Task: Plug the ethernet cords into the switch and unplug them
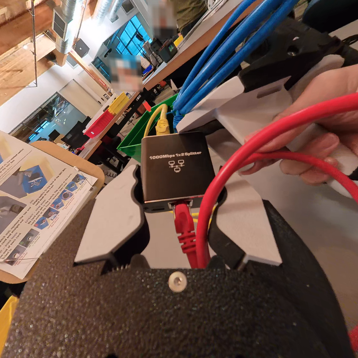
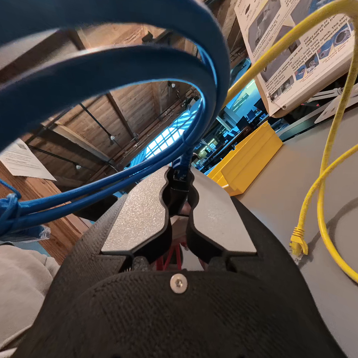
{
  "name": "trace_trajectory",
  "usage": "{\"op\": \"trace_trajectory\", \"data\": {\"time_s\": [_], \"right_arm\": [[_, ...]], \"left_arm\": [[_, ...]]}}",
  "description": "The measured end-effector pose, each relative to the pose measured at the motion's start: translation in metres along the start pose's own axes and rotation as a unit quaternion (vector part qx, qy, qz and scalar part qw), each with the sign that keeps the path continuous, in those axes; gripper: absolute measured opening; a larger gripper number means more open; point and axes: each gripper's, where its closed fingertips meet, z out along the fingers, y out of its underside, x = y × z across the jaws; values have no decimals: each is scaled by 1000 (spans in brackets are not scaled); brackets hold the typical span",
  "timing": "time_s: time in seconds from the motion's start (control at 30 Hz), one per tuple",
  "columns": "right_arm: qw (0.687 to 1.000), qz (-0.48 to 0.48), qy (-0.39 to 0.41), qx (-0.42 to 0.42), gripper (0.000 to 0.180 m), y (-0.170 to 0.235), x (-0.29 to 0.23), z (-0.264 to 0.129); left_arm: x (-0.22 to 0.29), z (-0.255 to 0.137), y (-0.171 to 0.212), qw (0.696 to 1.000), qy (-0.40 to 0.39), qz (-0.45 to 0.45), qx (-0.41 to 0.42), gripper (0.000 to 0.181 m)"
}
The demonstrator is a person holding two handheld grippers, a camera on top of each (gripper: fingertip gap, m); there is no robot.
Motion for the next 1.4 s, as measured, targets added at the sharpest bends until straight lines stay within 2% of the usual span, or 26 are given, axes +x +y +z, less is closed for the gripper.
{"op": "trace_trajectory", "data": {"time_s": [0.27, 0.57, 0.83, 0.97, 1.1, 1.3, 1.4], "right_arm": [[998, -51, 7, -32, 15, 7, 9, -3], [984, -154, 39, -82, 15, 6, 9, -4], [928, -323, 92, -164, 15, 10, -9, 7], [920, -339, 94, -172, 17, 16, -12, 11], [934, -309, 74, -164, 16, 18, -16, 13], [912, -346, 85, -203, 16, 29, -18, 16], [916, -340, 80, -198, 16, 31, -19, 19]], "left_arm": [[4, 4, 13, 1000, -25, -3, -5, 75], [6, 8, 14, 998, -30, -48, 23, 74], [-1, 4, 16, 996, -39, -69, 28, 75], [-4, 2, 22, 997, -45, -69, 0, 76], [-5, -2, 19, 996, -51, -70, 2, 76], [4, 1, 21, 996, -34, -79, -20, 85], [5, 4, 21, 994, -38, -103, -20, 85]]}}
